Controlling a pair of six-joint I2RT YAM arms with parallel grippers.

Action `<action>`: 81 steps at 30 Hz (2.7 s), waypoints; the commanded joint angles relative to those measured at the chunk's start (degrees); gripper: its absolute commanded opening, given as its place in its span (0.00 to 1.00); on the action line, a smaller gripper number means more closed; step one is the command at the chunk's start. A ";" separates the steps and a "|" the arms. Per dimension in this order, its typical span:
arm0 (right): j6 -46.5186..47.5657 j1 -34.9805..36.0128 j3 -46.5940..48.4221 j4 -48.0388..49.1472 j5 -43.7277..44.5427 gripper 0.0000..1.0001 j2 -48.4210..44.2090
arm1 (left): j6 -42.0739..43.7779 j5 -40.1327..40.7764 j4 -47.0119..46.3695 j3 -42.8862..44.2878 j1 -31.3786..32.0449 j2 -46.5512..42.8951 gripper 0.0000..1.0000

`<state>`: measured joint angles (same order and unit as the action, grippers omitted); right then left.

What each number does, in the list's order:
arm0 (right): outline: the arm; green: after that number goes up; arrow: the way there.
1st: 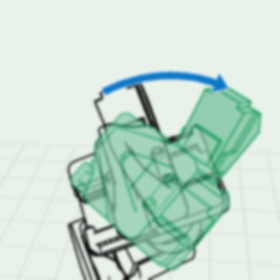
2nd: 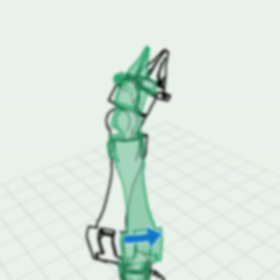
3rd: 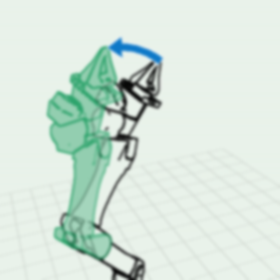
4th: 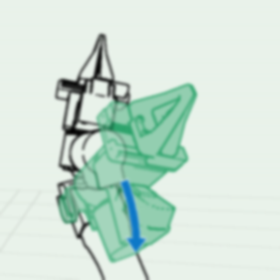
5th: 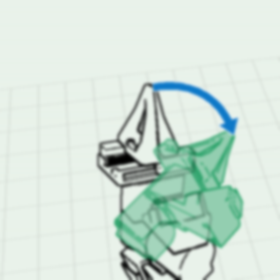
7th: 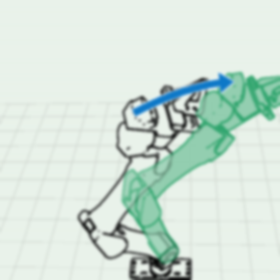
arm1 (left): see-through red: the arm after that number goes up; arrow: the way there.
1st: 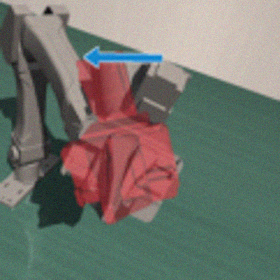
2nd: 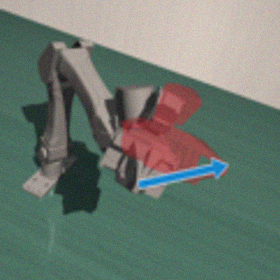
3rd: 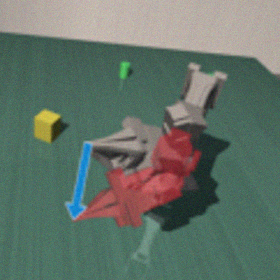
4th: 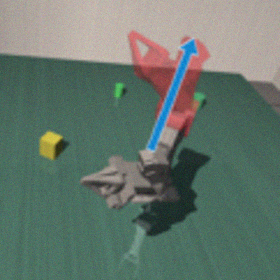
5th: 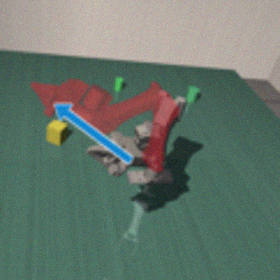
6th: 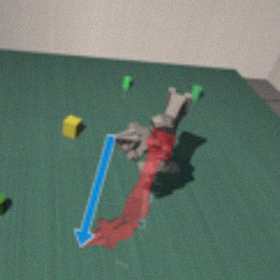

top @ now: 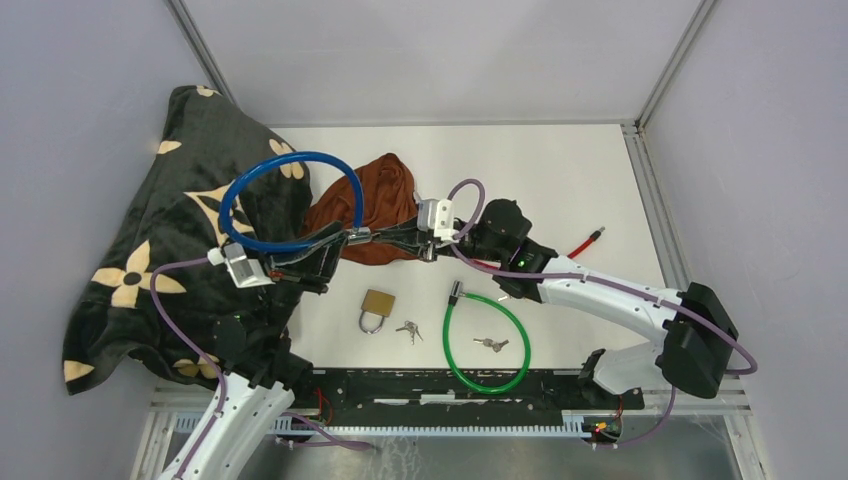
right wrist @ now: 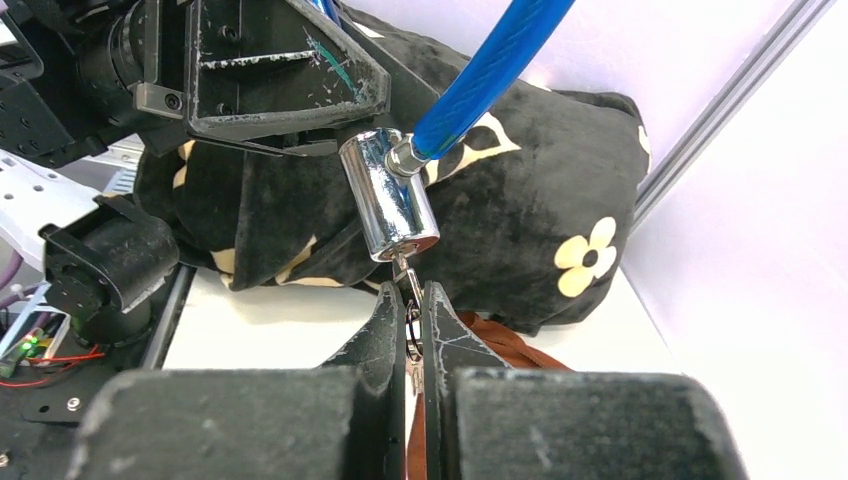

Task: Lock with the key
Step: Lock the lock.

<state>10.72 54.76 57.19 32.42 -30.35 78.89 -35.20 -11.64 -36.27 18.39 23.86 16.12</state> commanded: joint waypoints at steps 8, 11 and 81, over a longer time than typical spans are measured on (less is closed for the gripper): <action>12.75 0.87 -4.45 9.04 8.82 0.00 -6.56 | -2.89 2.16 5.58 0.12 0.02 0.03 0.02; 14.64 0.86 -4.06 6.05 8.07 0.00 -7.05 | -1.53 1.96 5.11 -0.10 0.02 -0.30 0.02; 3.78 -5.28 11.96 -21.49 -14.57 0.46 8.67 | 13.84 -3.73 -0.12 -5.64 -2.55 -5.13 0.02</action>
<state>13.23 49.34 67.44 10.52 -44.40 86.76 -21.32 -16.40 -33.34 10.46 21.85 11.31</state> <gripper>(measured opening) 0.501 0.209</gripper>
